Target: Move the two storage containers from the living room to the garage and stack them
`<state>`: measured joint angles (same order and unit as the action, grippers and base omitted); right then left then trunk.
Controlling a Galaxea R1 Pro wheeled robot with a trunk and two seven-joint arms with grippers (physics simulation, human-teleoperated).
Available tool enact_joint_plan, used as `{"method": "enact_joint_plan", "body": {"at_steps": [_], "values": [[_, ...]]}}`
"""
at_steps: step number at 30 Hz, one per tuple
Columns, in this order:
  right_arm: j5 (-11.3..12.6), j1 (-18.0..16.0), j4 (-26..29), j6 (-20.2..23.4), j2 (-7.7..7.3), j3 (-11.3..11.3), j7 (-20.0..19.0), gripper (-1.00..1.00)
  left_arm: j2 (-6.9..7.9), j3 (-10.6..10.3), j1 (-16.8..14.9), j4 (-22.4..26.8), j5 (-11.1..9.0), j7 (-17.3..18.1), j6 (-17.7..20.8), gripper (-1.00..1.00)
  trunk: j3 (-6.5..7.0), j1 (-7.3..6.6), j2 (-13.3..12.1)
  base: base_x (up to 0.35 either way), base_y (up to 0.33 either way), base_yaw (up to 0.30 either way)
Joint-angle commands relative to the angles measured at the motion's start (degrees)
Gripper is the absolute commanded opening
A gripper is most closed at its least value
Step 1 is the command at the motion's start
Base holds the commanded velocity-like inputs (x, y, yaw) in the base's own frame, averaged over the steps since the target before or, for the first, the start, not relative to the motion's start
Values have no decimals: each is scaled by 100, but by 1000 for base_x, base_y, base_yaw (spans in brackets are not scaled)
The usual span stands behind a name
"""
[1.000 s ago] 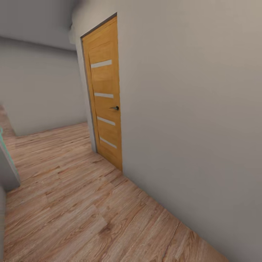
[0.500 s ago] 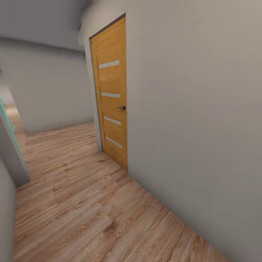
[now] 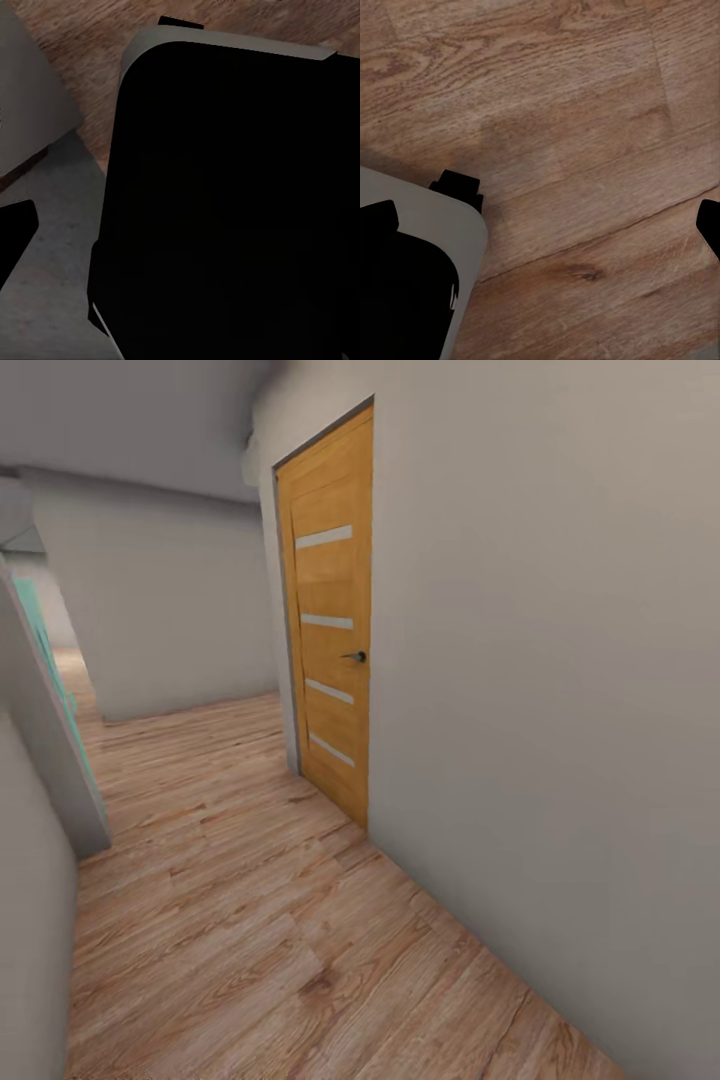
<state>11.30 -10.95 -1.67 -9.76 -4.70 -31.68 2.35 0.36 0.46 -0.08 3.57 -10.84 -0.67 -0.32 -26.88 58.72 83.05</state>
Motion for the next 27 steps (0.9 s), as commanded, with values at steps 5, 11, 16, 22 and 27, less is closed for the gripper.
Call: {"method": "enact_joint_plan", "body": {"at_steps": [5,11,16,22,27], "values": [[55,-5,-18,-35,4,-49,3,100,0,-1,-1,4,-32,-4,-3,100,-5,1,3,218,0,45],[57,-7,-18,-35,4,-49,3,100,0,5,-1,4,-32,-3,-3,100,-5,1,3,304,0,6],[57,-8,-18,-35,4,-49,3,100,0,4,-1,4,-32,-3,-3,100,-5,1,3,317,0,1],[56,-6,-18,-35,4,-49,3,100,0,5,-1,4,-32,-3,-3,100,-5,1,3,318,0,0],[51,-6,-18,-35,4,-49,3,100,0,6,-1,4,-34,-7,-3,100,-5,1,3,265,0,128]]}}
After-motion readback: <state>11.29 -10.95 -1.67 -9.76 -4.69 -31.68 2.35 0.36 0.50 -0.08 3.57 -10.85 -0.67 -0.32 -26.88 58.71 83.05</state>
